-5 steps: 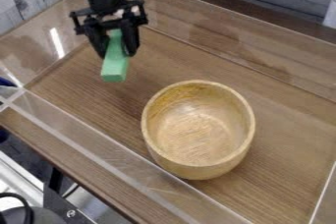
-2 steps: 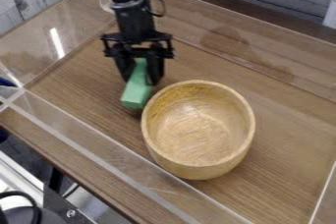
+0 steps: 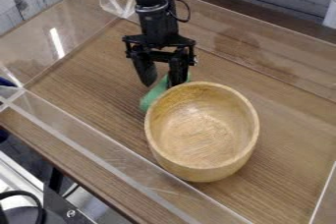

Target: Remove the green block from inside the brown bowl and put it on the table

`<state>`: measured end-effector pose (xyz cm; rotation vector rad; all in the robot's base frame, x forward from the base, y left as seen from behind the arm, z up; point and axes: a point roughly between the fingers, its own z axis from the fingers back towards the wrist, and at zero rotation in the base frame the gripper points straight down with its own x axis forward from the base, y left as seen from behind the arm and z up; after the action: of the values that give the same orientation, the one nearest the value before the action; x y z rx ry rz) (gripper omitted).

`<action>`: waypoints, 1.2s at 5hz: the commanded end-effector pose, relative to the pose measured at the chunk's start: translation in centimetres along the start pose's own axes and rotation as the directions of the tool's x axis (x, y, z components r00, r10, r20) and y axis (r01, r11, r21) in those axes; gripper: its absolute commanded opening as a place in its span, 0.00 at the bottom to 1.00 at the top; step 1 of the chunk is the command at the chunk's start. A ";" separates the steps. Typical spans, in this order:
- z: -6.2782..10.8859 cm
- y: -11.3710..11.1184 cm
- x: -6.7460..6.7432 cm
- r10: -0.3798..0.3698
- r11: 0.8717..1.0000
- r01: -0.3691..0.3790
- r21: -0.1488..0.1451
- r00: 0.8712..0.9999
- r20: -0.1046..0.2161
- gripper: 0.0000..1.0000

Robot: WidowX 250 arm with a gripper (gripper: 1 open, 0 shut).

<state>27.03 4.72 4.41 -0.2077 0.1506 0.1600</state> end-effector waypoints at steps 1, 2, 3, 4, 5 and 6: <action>1.9 -0.2 0.3 -0.013 1.000 0.011 0.026 0.998 0.068 0.00; 1.8 0.0 0.4 -0.008 0.999 0.004 0.052 0.997 0.071 0.00; 2.1 0.2 0.3 -0.003 0.997 -0.004 0.083 0.997 0.080 0.00; 3.0 1.0 0.9 -0.015 0.997 0.009 0.083 0.997 0.072 0.00; 4.2 1.9 1.7 -0.033 0.996 0.027 0.082 0.997 0.072 0.00; 4.1 1.2 1.3 -0.050 0.996 0.043 0.081 0.995 0.086 0.00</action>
<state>27.90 6.83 6.01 -0.1397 0.1360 0.1295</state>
